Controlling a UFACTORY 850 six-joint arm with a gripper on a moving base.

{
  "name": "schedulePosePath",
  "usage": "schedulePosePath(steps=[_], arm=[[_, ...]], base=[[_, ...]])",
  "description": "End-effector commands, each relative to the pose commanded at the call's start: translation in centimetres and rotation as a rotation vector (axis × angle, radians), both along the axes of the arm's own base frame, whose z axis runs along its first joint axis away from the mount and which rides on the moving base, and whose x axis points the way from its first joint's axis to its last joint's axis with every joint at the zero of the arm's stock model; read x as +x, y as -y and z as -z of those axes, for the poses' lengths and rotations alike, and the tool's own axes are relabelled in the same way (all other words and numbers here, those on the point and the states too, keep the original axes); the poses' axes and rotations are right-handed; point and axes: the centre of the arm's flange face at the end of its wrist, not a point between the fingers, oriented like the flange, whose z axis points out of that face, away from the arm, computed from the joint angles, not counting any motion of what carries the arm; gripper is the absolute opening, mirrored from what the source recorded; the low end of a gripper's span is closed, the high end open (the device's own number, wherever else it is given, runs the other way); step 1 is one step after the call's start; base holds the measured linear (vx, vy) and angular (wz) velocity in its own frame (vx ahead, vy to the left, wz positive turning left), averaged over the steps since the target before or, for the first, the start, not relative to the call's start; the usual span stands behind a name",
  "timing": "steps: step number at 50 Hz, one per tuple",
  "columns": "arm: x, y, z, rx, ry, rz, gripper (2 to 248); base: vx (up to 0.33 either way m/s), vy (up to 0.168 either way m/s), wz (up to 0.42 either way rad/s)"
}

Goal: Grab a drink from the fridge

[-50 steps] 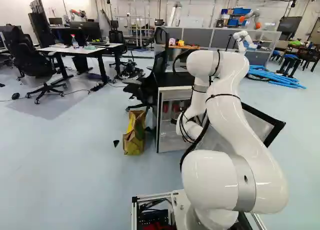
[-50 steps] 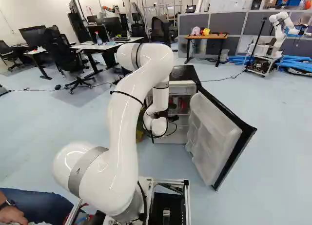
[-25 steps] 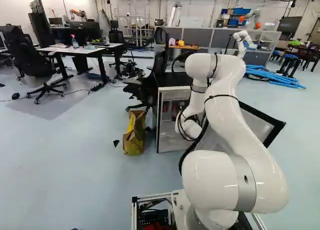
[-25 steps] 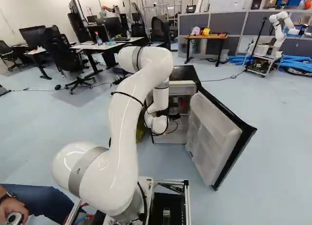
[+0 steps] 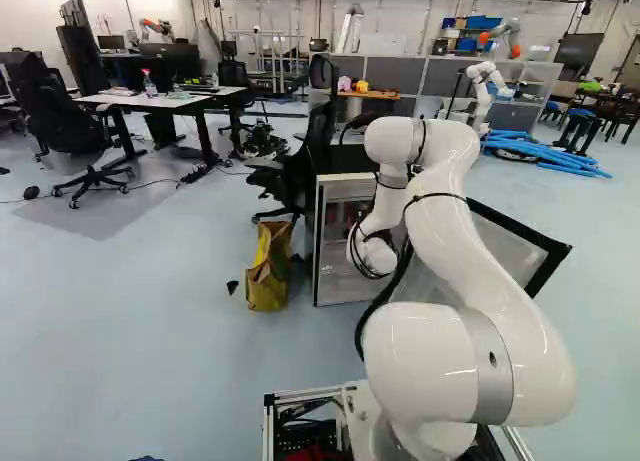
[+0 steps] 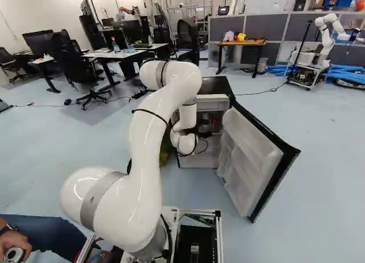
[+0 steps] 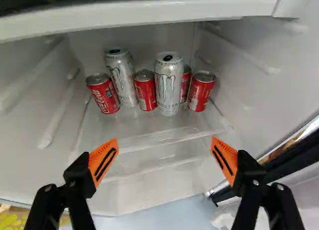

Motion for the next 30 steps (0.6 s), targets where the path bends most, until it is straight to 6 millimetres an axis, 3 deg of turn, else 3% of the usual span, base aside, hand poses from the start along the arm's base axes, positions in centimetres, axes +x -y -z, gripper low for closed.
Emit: schedulePosePath(steps=[15, 30], arm=[[1.9, 0.6, 2.6, -0.010, 0.017, 0.052, 247], [3.2, 1.4, 3.1, -0.020, 0.040, 0.115, 247]], base=[[0.000, 0.000, 0.000], [0.000, 0.000, 0.000]])
